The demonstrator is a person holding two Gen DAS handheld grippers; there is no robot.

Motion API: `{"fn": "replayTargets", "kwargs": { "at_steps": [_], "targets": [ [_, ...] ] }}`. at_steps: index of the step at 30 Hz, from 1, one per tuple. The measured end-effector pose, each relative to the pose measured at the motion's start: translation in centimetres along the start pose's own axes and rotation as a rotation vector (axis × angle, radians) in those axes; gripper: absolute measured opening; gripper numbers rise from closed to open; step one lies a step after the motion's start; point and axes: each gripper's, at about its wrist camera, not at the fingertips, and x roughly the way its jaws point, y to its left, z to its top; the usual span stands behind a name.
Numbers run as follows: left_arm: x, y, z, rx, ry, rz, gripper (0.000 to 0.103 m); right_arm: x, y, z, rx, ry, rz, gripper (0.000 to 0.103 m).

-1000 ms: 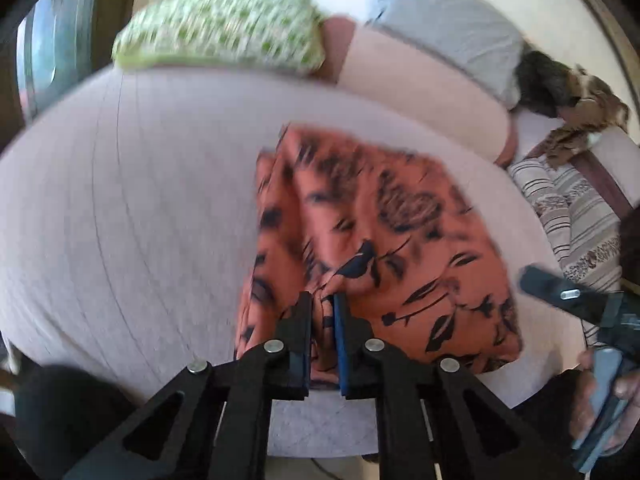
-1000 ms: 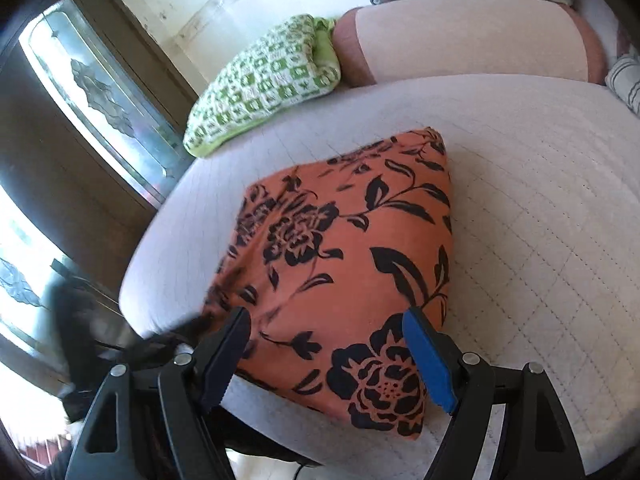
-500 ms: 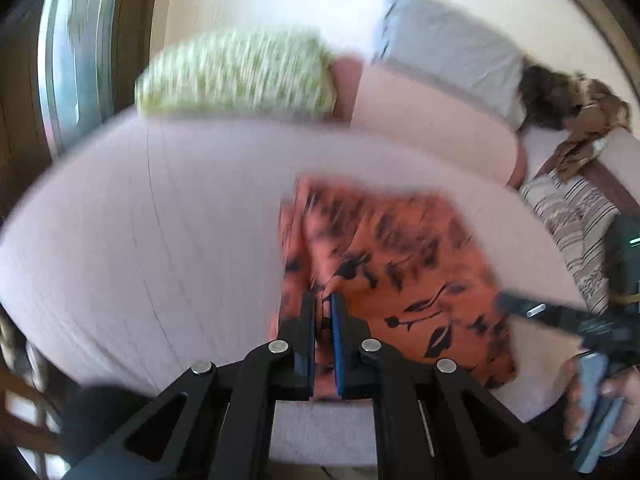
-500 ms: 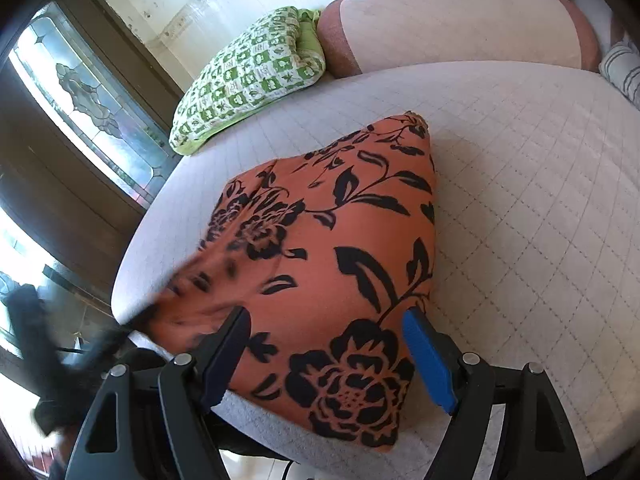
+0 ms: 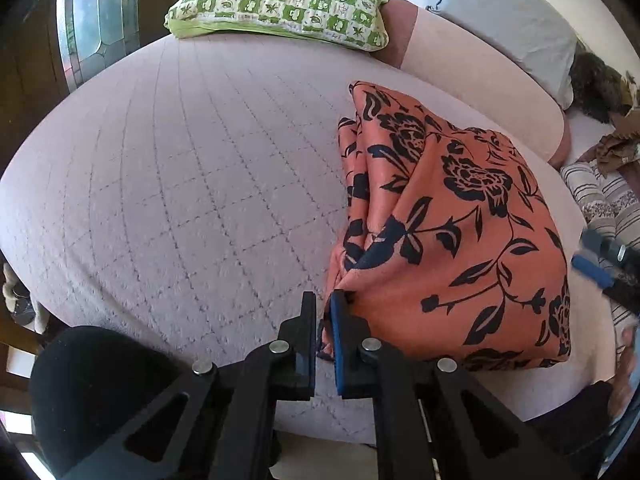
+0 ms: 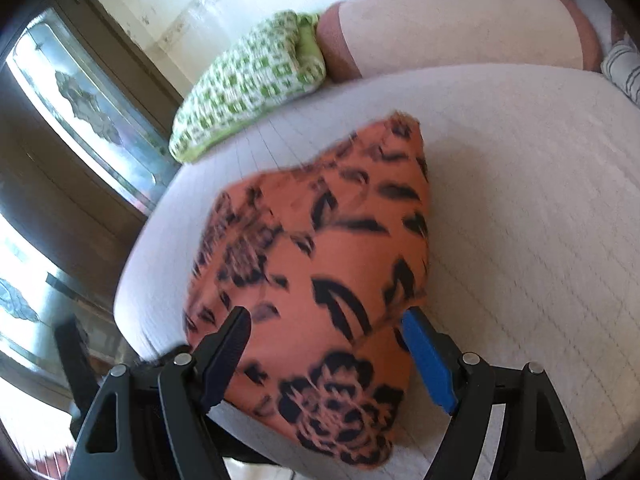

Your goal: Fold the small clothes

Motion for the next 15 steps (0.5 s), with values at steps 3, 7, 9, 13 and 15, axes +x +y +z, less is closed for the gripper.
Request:
{"fn": "replayTargets", "kwargs": {
  "at_steps": [3, 7, 9, 13, 15],
  "targets": [
    [-1.2, 0.7, -1.3, -0.001, -0.013, 0.022, 0.007, 1.5, 0.2, 0.7, 0.038, 0.035, 0.124, 0.085],
    [-6.7, 0.2, -1.1, 0.037, -0.144, 0.078, 0.009, 4.5, -1.2, -0.3, 0.099, 0.104, 0.181, 0.093],
    [-9.8, -1.5, 0.3, 0.077, -0.259, 0.038, 0.02, 4.2, -1.5, -0.1, 0.128, 0.104, 0.212, 0.093],
    [-9.3, -6.1, 3.4, 0.178, -0.282, -0.12, 0.035, 4.1, -3.0, -0.4, 0.201, 0.079, 0.292, 0.094],
    [-4.3, -7.4, 4.6, 0.194, -0.134, -0.109, 0.035, 3.7, -3.7, -0.6, 0.243, 0.069, 0.335, 0.093]
  ]
}}
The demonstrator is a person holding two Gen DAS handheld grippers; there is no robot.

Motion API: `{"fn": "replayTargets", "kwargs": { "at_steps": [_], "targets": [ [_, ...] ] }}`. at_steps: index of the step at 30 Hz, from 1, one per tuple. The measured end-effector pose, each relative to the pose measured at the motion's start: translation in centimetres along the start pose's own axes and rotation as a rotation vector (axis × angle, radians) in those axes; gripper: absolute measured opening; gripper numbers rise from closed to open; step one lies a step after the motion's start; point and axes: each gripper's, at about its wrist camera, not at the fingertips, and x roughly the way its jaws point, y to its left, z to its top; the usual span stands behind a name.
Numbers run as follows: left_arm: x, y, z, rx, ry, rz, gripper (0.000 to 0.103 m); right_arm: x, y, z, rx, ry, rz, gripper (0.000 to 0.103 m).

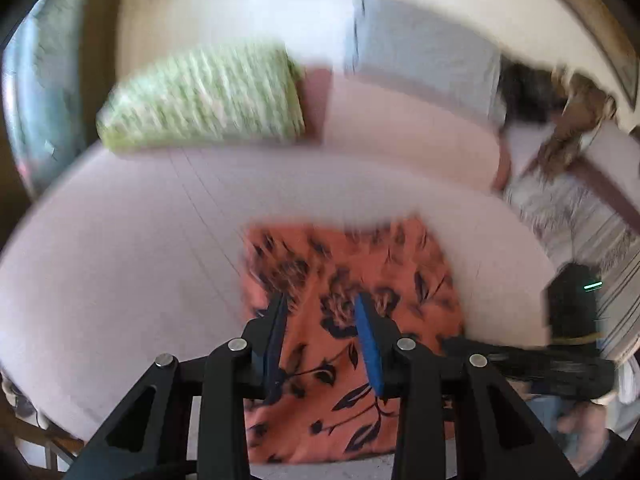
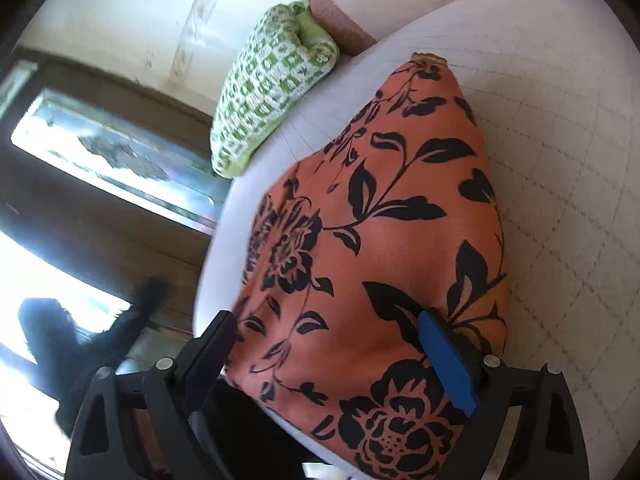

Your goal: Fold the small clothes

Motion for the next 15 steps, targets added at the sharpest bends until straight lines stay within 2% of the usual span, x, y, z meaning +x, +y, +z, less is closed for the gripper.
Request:
{"fn": "replayTargets", "kwargs": {
  "at_steps": [2, 3, 4, 5, 7, 9, 11, 14, 15],
  "targets": [
    [6.3, 1.2, -1.6, 0.007, 0.193, 0.079, 0.032, -1.5, -0.3, 0.2, 0.046, -0.02, 0.038, 0.093],
    [7.0, 1.4, -2.2, 0.022, 0.187, 0.086, 0.032, -2.6, -0.5, 0.6, 0.057, -0.041, 0.054, 0.093],
    [6.6, 1.1, -2.4, 0.056, 0.149, 0.098, 0.032, -3.8, -0.7, 1.1, 0.055, -0.074, 0.044, 0.093],
    [6.0, 0.3, -2.4, 0.1, 0.142, 0.13, 0.032, -4.8, -1.1, 1.8, 0.048, -0.104, 0.013, 0.093],
    [6.1, 0.2, -2.4, 0.102, 0.14, 0.141, 0.032, -5.5, -2.7, 3.5, 0.063, -0.131, -0.025, 0.093],
    [6.4, 1.1, -2.6, 0.067, 0.14, 0.115, 0.032, -4.4, -5.4, 5.5, 0.145, -0.1, -0.043, 0.093],
    [6.4, 1.1, -2.6, 0.08, 0.139, 0.112, 0.032, -2.4, -7.7, 7.1, 0.223, -0.051, -0.031, 0.093],
    [6.4, 1.1, -2.6, 0.09, 0.138, 0.111, 0.032, 0.5, -8.9, 8.9, 0.291, -0.021, 0.027, 0.092],
    [6.5, 1.0, -2.5, 0.094, 0.136, 0.112, 0.032, 1.4, -8.9, 9.4, 0.295, -0.016, 0.035, 0.085]
  ]
}}
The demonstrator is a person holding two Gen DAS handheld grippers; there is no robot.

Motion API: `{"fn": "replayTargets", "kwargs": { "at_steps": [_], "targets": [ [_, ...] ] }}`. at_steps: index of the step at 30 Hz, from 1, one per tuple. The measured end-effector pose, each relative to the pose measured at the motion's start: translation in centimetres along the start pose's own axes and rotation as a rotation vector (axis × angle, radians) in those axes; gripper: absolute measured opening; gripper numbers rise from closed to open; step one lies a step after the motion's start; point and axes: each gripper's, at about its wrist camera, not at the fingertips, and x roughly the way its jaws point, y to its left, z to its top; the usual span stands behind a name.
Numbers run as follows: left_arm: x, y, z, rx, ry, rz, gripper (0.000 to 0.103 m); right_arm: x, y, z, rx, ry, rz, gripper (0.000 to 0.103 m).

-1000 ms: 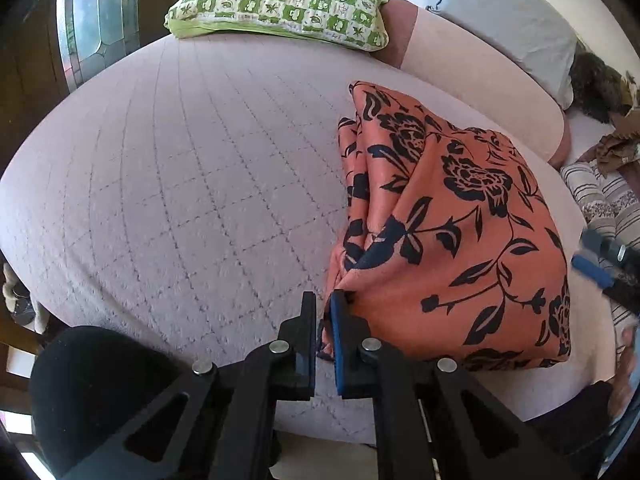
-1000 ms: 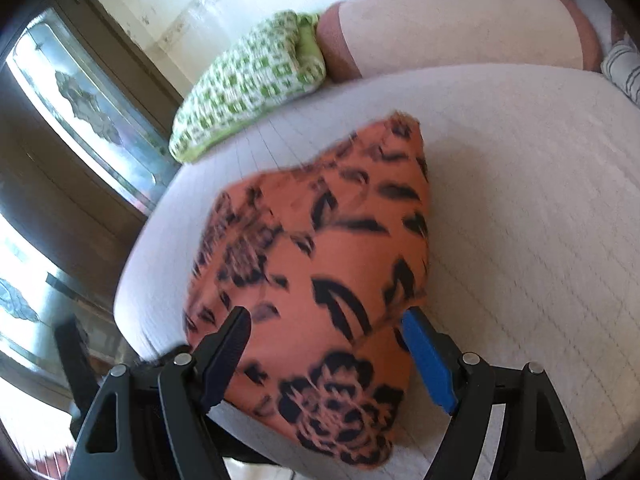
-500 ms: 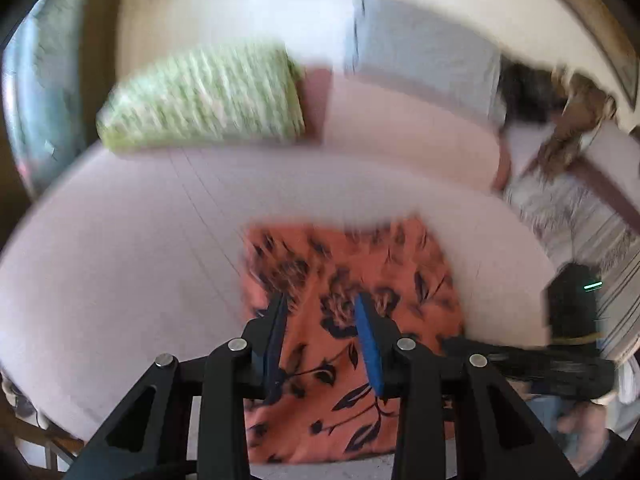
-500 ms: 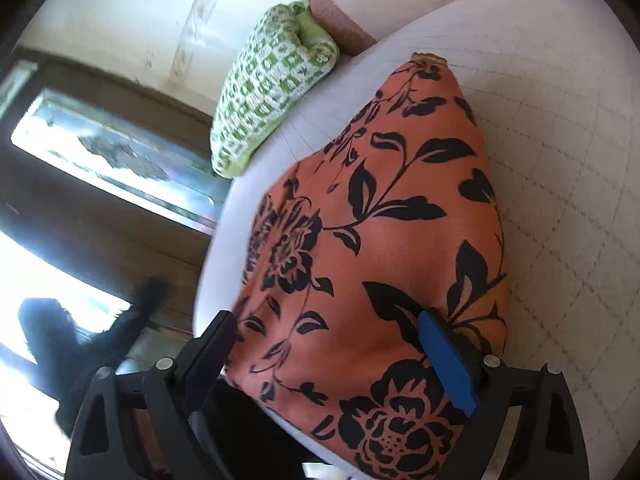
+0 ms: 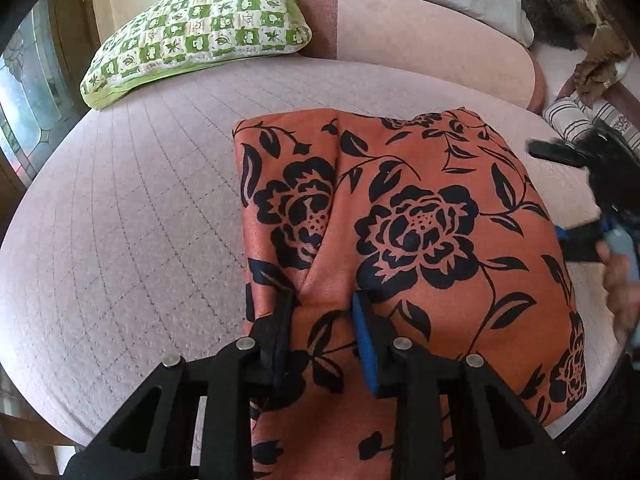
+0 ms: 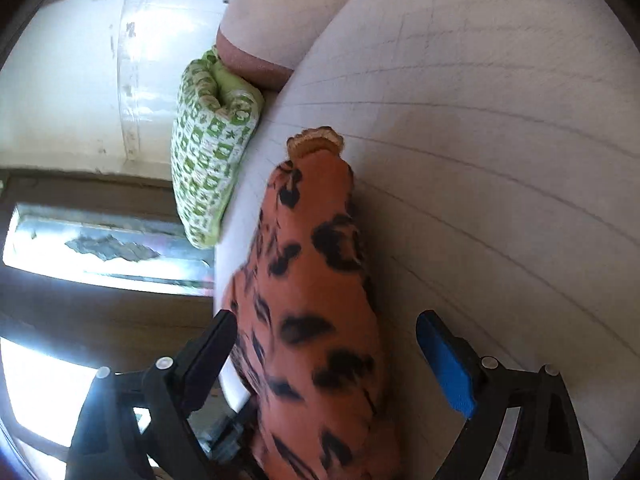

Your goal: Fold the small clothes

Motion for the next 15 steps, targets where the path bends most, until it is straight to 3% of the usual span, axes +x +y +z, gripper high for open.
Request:
{"fn": "replayTargets", "kwargs": {
  "at_steps": [1, 2, 4, 7, 9, 11, 12, 13, 15],
  "targets": [
    [0.0, 0.0, 0.0, 0.003, -0.003, 0.002, 0.032, 0.9, 0.1, 0.3, -0.014, 0.013, -0.031, 0.054],
    [0.3, 0.0, 0.0, 0.009, -0.007, 0.006, 0.032, 2.0, -0.2, 0.4, 0.0, 0.04, -0.053, 0.042],
    [-0.1, 0.0, -0.2, 0.011, -0.011, 0.005, 0.032, 2.4, 0.6, 0.1, -0.004, 0.03, -0.083, 0.033],
    [-0.2, 0.1, -0.4, 0.004, -0.019, -0.007, 0.032, 0.5, 4.8, -1.3, -0.181, -0.042, -0.12, 0.033],
    [-0.3, -0.3, -0.4, 0.012, -0.022, -0.001, 0.032, 2.3, 3.4, -1.0, -0.185, 0.013, -0.263, 0.038],
    [-0.4, -0.3, -0.4, 0.006, -0.018, 0.002, 0.032, 2.1, 1.9, -1.1, -0.097, 0.001, -0.211, 0.05],
    [-0.4, -0.2, -0.3, -0.003, -0.015, -0.009, 0.032, 1.5, 2.1, -1.5, -0.084, -0.007, -0.19, 0.065],
    [-0.4, 0.1, -0.3, -0.012, -0.012, -0.021, 0.032, 0.7, 2.7, -2.2, -0.09, -0.022, -0.161, 0.074],
    [-0.4, 0.3, -0.2, -0.019, -0.011, -0.035, 0.032, -1.1, 3.6, -3.9, -0.143, -0.049, -0.144, 0.076]
  ]
}}
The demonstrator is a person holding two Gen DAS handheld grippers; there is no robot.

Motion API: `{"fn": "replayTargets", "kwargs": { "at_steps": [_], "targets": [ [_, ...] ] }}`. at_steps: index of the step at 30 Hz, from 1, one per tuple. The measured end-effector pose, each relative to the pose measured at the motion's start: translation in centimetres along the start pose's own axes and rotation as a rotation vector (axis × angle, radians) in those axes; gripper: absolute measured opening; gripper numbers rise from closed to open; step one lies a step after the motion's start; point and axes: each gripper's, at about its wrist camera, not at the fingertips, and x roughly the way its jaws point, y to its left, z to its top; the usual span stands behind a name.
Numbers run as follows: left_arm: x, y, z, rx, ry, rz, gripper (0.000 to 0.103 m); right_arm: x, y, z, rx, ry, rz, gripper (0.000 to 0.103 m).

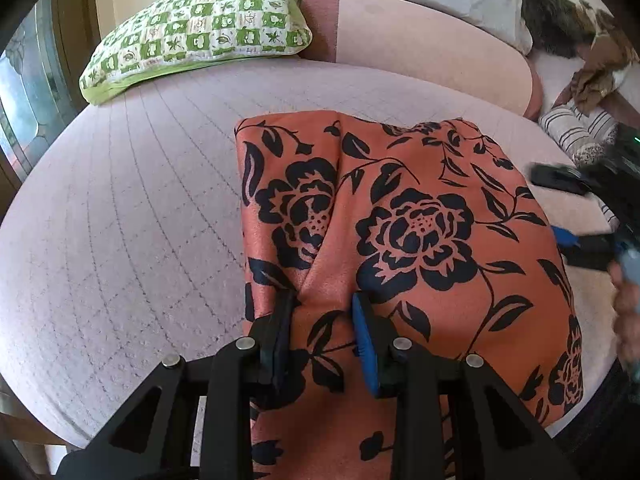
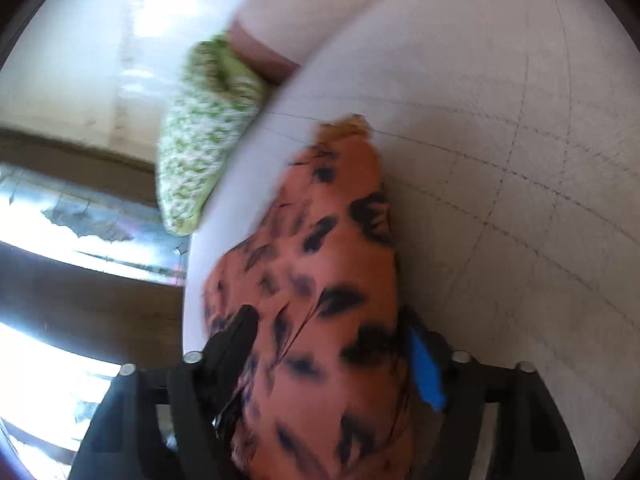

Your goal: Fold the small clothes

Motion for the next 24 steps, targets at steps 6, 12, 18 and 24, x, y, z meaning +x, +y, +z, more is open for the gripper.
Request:
{"fn": "replayTargets", "kwargs": {
  "at_steps": [6, 12, 18, 24],
  "targets": [
    [0.0, -0.2, -0.1, 0.01, -0.01, 0.008, 0.032, -0.7, -2.4, -5.1, 0.089, 0.074, 0.024, 0.063],
    [0.0, 0.1, 0.0, 0.004, -0.004, -0.004, 0.032, -2.1, 1.5, -6.2, -0.119, 0.045, -0.135, 0.044],
    [-0.9, -0.3, 0.5, 0.024, -0.009, -0.001, 0.032, -3.3, 1.7, -5.9, -0.101, 0.016, -0.162, 0.068],
    [-7.6, 2.6, -0.9, -0.114, -0.162, -0.051, 0.06, -6.5, 8.2, -7.1, -0.292, -0.108, -0.101, 0.076]
  ]
}}
